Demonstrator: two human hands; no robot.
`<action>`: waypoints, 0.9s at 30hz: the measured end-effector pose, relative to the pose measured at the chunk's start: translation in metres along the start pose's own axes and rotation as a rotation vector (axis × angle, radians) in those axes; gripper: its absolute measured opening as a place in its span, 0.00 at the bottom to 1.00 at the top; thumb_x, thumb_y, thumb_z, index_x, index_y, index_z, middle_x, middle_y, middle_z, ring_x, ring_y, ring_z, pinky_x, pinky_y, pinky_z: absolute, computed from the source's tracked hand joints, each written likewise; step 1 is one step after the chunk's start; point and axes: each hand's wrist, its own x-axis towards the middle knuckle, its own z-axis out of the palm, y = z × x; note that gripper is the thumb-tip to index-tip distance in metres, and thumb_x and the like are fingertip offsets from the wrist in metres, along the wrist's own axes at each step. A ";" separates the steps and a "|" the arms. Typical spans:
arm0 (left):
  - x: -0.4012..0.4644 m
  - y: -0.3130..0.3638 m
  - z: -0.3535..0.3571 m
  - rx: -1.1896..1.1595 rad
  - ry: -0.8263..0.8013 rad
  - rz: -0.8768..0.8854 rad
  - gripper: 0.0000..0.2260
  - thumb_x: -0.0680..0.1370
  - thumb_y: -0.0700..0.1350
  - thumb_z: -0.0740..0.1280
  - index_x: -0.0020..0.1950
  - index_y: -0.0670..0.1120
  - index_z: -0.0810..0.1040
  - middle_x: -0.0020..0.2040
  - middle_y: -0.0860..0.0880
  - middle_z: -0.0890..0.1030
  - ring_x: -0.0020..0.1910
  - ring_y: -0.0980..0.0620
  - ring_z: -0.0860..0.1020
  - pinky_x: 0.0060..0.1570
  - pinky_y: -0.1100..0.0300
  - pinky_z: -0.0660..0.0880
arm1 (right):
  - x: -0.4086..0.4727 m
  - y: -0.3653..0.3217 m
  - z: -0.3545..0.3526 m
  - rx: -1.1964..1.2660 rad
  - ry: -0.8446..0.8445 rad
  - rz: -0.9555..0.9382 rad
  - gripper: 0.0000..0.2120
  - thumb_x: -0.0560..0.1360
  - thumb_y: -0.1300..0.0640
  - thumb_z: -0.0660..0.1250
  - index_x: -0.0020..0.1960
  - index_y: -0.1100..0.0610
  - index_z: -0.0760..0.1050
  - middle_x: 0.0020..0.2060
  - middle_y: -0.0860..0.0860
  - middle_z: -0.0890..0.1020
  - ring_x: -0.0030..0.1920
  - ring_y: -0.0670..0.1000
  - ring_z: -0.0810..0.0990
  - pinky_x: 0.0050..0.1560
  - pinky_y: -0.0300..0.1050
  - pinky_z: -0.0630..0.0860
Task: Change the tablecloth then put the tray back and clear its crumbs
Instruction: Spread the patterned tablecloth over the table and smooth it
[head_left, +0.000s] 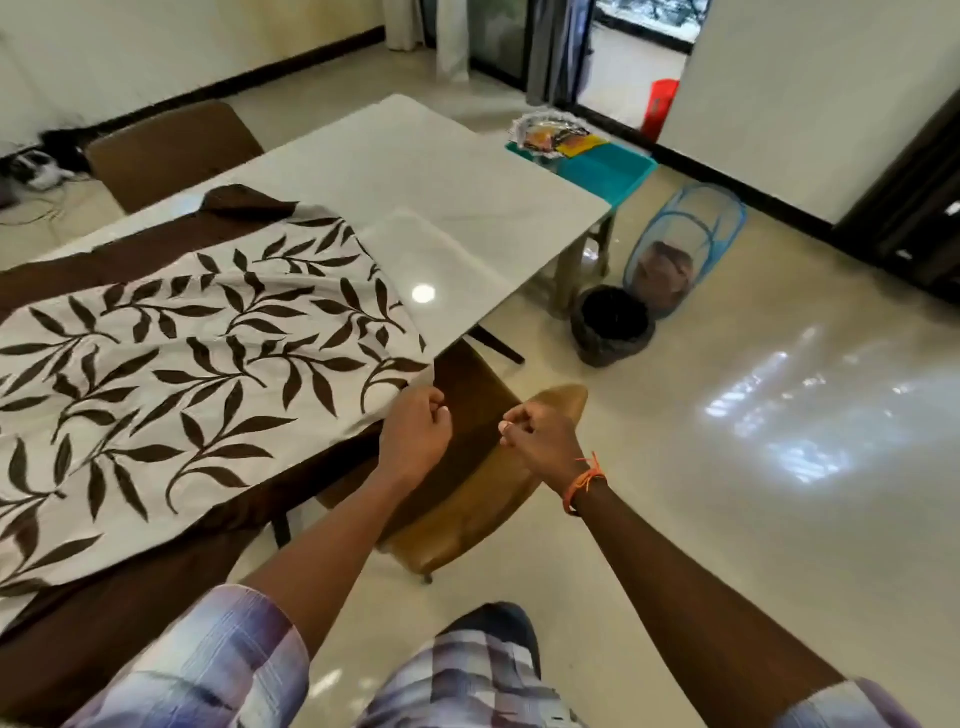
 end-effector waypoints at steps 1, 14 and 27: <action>0.009 0.009 0.009 0.001 0.035 -0.015 0.11 0.79 0.43 0.66 0.61 0.48 0.77 0.53 0.52 0.79 0.50 0.58 0.77 0.49 0.64 0.75 | 0.015 0.002 -0.011 0.014 -0.006 -0.001 0.06 0.77 0.56 0.67 0.52 0.56 0.78 0.39 0.50 0.83 0.40 0.45 0.82 0.43 0.40 0.79; 0.190 0.037 0.088 0.288 0.175 -0.474 0.23 0.80 0.54 0.59 0.69 0.41 0.69 0.66 0.40 0.71 0.64 0.40 0.71 0.60 0.44 0.72 | 0.257 -0.002 -0.120 0.095 -0.310 0.117 0.07 0.79 0.60 0.62 0.53 0.62 0.76 0.40 0.58 0.83 0.35 0.48 0.79 0.35 0.41 0.78; 0.260 0.016 0.096 0.496 0.231 -0.952 0.15 0.81 0.43 0.59 0.68 0.44 0.70 0.67 0.42 0.71 0.66 0.41 0.70 0.59 0.44 0.72 | 0.453 -0.048 -0.065 0.021 -0.813 0.167 0.08 0.78 0.62 0.63 0.52 0.65 0.76 0.40 0.60 0.82 0.36 0.54 0.79 0.40 0.50 0.81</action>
